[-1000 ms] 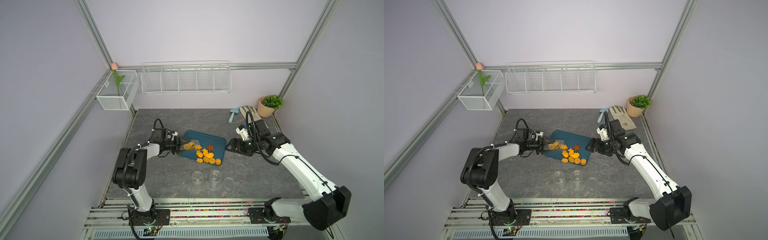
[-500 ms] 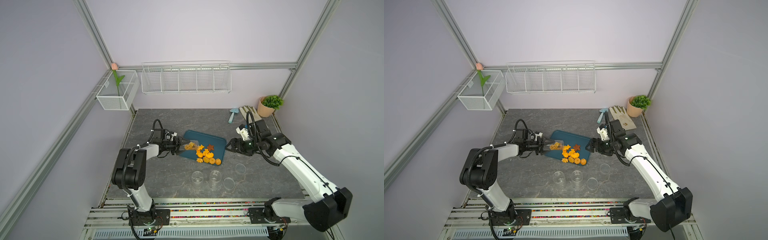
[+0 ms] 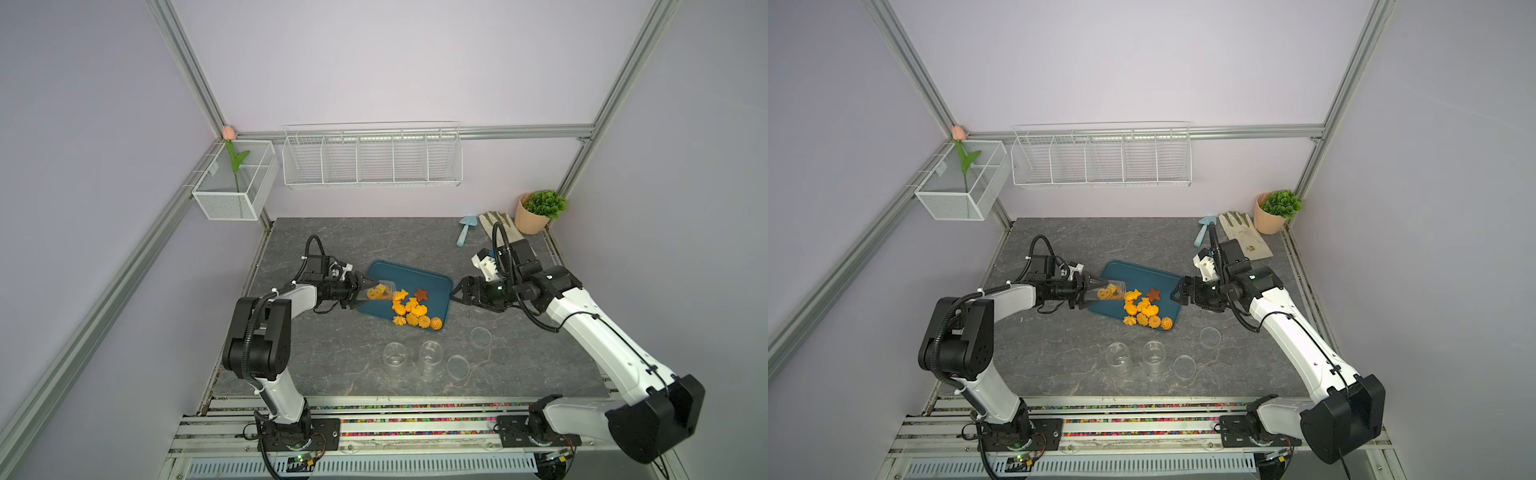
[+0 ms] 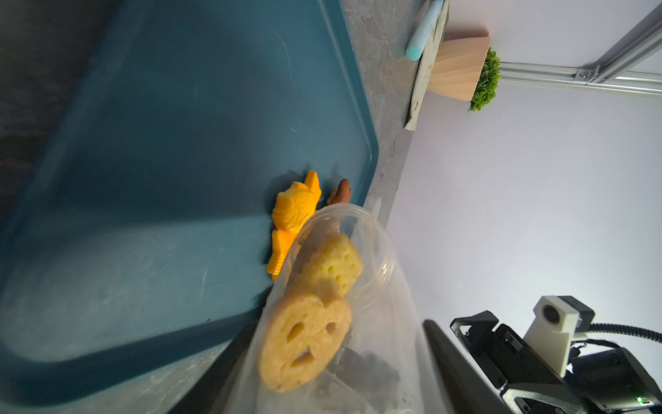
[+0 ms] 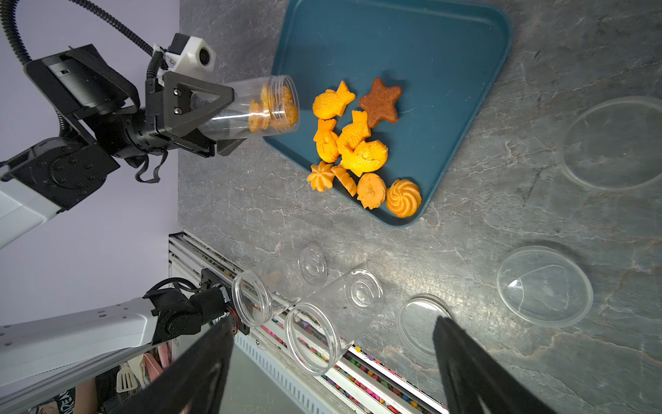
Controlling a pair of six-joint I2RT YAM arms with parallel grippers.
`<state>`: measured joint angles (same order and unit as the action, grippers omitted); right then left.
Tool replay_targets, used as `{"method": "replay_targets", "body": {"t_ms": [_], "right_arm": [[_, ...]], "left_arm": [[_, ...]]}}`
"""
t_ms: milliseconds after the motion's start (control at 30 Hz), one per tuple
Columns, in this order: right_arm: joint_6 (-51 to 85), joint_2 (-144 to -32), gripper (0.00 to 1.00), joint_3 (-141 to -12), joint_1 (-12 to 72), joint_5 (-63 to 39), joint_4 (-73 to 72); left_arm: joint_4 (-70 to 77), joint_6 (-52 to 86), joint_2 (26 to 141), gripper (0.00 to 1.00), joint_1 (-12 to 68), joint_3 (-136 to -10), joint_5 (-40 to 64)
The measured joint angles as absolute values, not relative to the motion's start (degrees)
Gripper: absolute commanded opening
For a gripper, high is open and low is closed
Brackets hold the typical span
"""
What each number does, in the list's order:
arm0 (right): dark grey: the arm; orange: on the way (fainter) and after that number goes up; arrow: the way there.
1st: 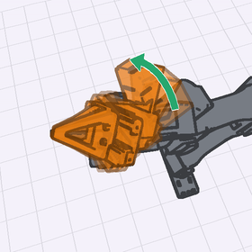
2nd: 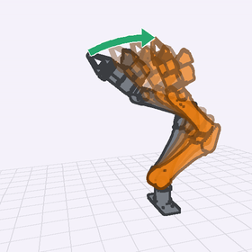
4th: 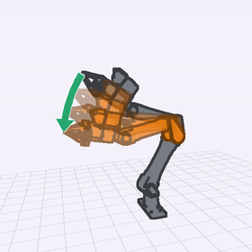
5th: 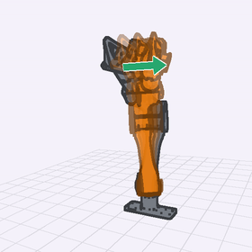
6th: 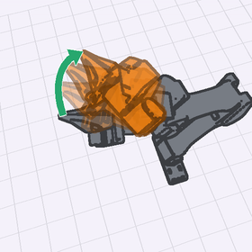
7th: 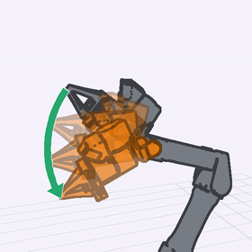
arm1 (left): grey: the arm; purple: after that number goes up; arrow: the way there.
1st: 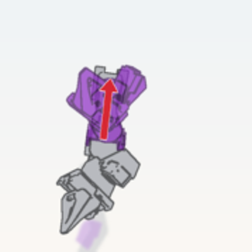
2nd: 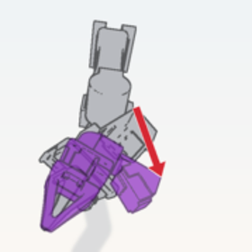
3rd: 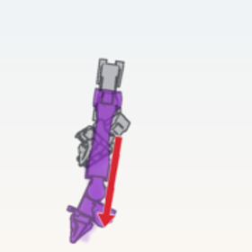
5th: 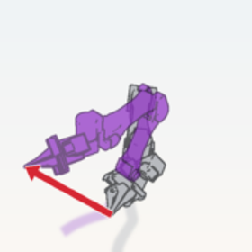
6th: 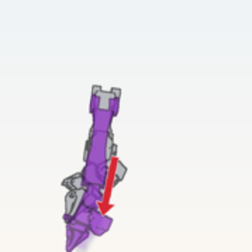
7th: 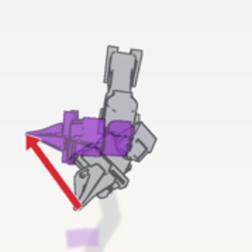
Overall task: Pour the cookies out of the jar
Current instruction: Pour the cookies in the jar onto the tray.
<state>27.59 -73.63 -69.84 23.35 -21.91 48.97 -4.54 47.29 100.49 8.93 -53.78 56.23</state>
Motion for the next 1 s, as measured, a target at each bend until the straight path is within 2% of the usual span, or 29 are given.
{"method": "replay_targets", "body": {"t_ms": [133,367,533,800,1000], "right_arm": [[27.5,-73.6,0.89,-69.8,23.4,-21.9,49.0],[27.5,-73.6,0.89,-69.7,23.4,-21.9,49.0],[27.8,-73.6,0.89,-69.6,23.5,-21.9,48.8],[28.4,-73.6,0.89,-69.3,24.1,-21.9,48.5],[28.8,-73.6,0.89,-69.2,24.7,-21.9,48.1]], "left_arm": [[-2.5,48.7,99.9,0.64,8.8,-53.0,56.0],[-16.0,39.7,98.2,0.65,8.8,-58.4,50.9],[-17.3,38.5,96.9,0.64,8.7,-58.5,50.6],[-29.2,30.8,96.7,0.64,9.5,-61.6,43.7],[-32.9,27.8,96.3,0.64,11.0,-64.3,40.0]]}}
